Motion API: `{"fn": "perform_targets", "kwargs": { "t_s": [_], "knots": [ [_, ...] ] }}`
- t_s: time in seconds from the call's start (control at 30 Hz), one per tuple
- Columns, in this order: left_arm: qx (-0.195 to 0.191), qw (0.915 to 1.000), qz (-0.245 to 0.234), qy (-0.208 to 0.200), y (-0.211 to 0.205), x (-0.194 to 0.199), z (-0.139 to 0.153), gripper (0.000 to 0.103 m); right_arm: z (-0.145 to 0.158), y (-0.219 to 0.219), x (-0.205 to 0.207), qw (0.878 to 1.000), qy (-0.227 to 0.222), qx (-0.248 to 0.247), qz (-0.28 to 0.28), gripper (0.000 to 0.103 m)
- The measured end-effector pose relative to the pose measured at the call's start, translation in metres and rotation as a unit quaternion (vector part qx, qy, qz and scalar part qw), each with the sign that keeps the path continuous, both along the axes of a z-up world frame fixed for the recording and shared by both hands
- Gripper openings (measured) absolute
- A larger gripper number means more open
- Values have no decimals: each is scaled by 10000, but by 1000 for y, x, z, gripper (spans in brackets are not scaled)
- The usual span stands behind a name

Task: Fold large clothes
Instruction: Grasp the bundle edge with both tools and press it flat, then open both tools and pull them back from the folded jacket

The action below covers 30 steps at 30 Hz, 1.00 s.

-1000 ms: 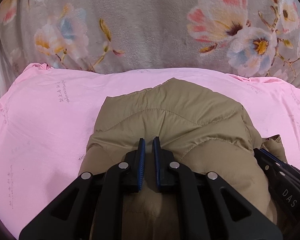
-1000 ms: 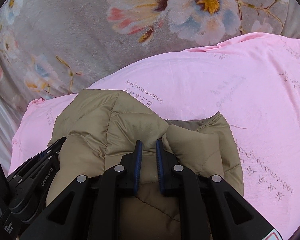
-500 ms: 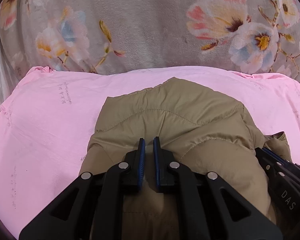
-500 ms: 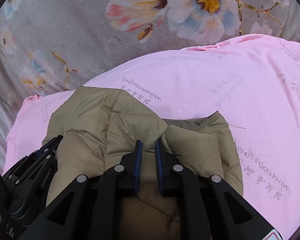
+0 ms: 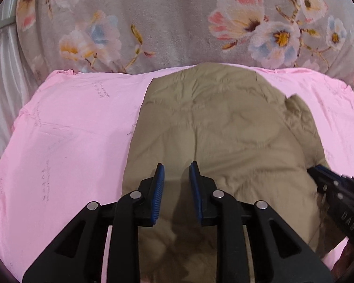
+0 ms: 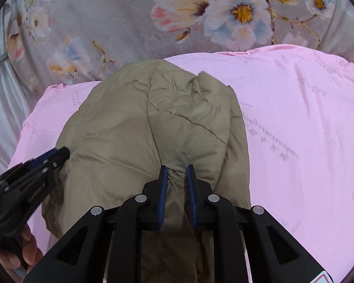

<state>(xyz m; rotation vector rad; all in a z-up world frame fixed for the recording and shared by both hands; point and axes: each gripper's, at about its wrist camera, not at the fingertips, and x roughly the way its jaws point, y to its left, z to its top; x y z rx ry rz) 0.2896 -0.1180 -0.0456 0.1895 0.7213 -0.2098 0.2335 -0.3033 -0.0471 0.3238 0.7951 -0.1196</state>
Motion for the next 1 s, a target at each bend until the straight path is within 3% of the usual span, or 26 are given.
{"fn": "perform_targets", "kwargs": {
  "t_s": [0.1,0.2,0.27,0.47,0.57,0.63,0.7,0.77,0.87,1.0],
  "knots": [
    [67,9999,9,80,2,-16,-1,22,12,4,-27,9997,-40,245,-83,19],
    [23,9998,48,204,9,-29,-4,22,-6,19,-40,9993,313,-131,127,19],
    [14,9996,78,253,11,-38,-6,22,-17,24,-54,9988,287,-358,169,19],
    [17,9987,87,508,18,-72,-7,22,6,36,-96,9969,210,-753,-33,20],
    [-125,9981,131,582,25,-90,-5,22,16,48,-121,9954,38,-962,-2,29],
    [-181,9986,164,469,29,-110,1,32,22,58,-141,9942,-158,-1061,-17,48],
    [-218,9992,205,262,31,-129,10,64,27,66,-159,9929,-327,-1144,-53,56],
    [-261,9994,229,37,33,-147,19,77,29,73,-176,9922,-409,-1174,-89,63],
    [-151,9995,220,-164,33,-171,25,89,25,76,-193,9918,-419,-1192,-179,66],
    [112,9995,208,-194,30,-195,11,91,9,78,-204,9921,-235,-1198,-287,67]
  ]
}}
